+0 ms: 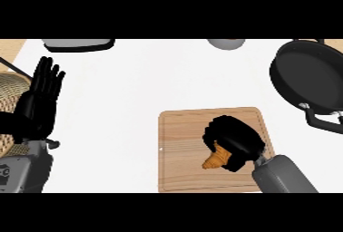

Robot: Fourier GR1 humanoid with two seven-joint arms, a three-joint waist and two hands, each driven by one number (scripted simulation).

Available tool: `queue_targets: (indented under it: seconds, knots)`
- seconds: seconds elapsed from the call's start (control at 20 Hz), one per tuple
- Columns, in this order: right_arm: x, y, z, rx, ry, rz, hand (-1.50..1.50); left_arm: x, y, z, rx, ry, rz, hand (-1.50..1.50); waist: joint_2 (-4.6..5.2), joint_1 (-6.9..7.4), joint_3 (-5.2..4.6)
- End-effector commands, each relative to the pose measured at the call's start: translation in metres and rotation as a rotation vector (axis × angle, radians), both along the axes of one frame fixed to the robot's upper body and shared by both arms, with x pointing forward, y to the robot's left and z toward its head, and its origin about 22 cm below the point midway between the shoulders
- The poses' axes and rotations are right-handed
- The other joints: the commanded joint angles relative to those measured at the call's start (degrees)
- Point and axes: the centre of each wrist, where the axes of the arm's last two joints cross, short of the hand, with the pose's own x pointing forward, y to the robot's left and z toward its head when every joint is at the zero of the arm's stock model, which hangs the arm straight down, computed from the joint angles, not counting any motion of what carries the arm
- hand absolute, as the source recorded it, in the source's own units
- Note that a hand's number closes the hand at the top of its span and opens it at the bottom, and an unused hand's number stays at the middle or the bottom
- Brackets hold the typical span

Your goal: Pick the croissant from the cutting board and place it in the pot

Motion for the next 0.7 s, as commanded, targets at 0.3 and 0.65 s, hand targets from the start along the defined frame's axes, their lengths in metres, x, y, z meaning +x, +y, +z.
queue_targets:
  seconds: [0.3,0.65]
  knots:
    - [-0.013,0.019,0.079,0.326,-0.262,-0.772,1.50,0.000,-0.002,0.002,0.000,-0.007,-0.007,0.00,-0.01,0.07,0.03]
    - [-0.035,-0.030,0.148,0.397,-0.463,-1.004,1.50,0.010,-0.005,0.011,-0.006,-0.010,-0.050,0.00,0.91,2.59,0.15]
